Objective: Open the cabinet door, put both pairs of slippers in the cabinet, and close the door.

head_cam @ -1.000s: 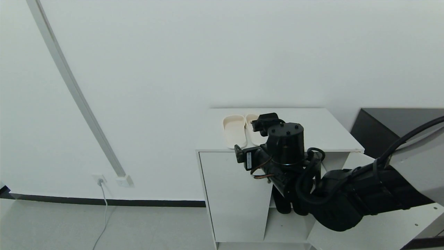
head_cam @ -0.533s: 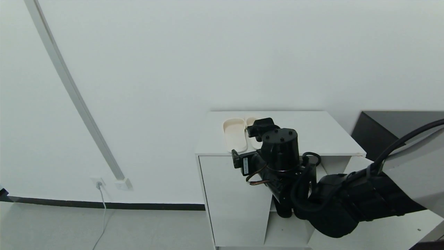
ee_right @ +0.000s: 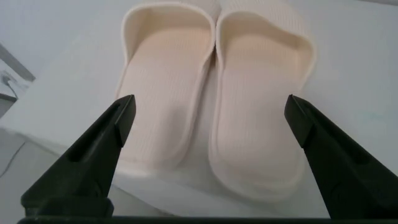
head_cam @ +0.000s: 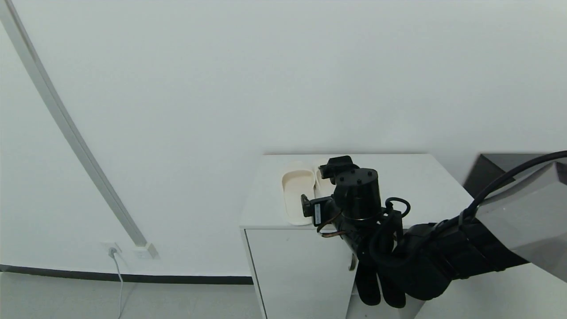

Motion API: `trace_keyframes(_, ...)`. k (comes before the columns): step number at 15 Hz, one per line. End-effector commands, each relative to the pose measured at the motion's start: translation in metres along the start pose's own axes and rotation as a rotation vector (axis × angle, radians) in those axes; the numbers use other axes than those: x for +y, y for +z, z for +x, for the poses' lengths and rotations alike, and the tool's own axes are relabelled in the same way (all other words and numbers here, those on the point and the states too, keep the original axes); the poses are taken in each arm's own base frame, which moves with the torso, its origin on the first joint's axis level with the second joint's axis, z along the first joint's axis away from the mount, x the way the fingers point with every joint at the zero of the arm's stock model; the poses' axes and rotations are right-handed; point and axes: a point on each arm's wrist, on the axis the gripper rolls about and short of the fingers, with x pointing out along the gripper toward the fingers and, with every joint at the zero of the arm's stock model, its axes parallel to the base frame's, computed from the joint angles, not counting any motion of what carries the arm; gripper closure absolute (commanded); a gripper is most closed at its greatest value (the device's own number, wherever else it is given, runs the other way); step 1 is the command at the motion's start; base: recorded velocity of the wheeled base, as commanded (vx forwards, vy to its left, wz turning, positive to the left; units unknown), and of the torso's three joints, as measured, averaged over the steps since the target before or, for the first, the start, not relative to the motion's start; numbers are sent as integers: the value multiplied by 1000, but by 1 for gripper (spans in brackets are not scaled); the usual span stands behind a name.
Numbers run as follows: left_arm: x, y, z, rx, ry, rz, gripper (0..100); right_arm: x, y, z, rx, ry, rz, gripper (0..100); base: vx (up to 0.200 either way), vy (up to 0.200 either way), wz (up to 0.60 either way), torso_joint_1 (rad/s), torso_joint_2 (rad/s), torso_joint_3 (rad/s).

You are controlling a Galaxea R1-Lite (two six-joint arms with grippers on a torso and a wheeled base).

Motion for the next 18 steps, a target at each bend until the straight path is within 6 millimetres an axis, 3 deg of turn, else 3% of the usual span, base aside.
trace_keyframes(1,0,0,0,0,0,-2,100,1,-8,3,19,-3,-4,0,0,0,0,0,0,0)
trace_keyframes(4,0,0,0,0,2,-2,100,3,-8,9,47,-9,13,0,0,0,0,0,0,0)
trace_keyframes(8,0,0,0,0,2,-2,100,10,9,23,126,-26,84,0,0,0,0,0,0,0)
trace_keyframes(15,0,0,0,0,3,-2,100,13,-10,63,126,-62,84,0,0,0,0,0,0,0)
trace_keyframes(18,0,0,0,0,3,-2,100,12,-9,75,105,-73,82,0,0,0,0,0,0,0)
